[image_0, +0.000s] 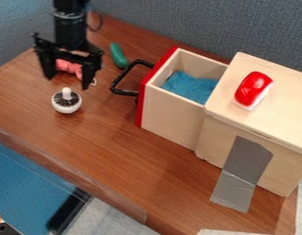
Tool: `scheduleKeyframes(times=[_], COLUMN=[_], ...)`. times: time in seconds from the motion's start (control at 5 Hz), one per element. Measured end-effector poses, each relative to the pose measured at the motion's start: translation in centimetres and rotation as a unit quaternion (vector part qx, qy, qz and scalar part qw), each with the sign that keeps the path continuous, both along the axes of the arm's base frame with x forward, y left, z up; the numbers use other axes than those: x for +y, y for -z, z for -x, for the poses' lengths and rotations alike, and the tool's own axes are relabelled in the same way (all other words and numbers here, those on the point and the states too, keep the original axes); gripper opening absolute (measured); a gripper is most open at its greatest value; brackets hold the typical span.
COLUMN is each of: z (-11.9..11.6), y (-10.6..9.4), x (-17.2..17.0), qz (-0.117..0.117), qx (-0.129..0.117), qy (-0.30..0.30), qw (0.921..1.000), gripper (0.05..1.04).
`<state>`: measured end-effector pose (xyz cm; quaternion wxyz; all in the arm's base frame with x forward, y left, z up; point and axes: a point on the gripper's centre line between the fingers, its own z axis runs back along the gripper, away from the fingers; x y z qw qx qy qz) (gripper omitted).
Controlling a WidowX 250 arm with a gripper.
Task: Close the drawer
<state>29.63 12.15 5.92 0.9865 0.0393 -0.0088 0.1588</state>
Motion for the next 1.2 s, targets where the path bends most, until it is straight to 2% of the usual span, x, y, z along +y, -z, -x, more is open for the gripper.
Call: scheduleKeyframes(times=[0.2,0.6,0.8,1.0,1.2], z=[-2.4,-4.5,-4.8,-5.0,-5.3], y=[0.1,-0.7,0.6,2.1,2.6], x=[-0.8,-2.5,-3.2,-3.6,-3.3], qz=[0.019,0.048,0.055,0.053,0.047], qx=[-0.003,-0.023,-0.008,0.008,0.010], qy=[0.007,0.012,0.013,0.013,0.004], qw=[0.9998,0.9985,0.9984,0.9985,0.9989], gripper=[1.001,1.001,1.001,0.964,0.693])
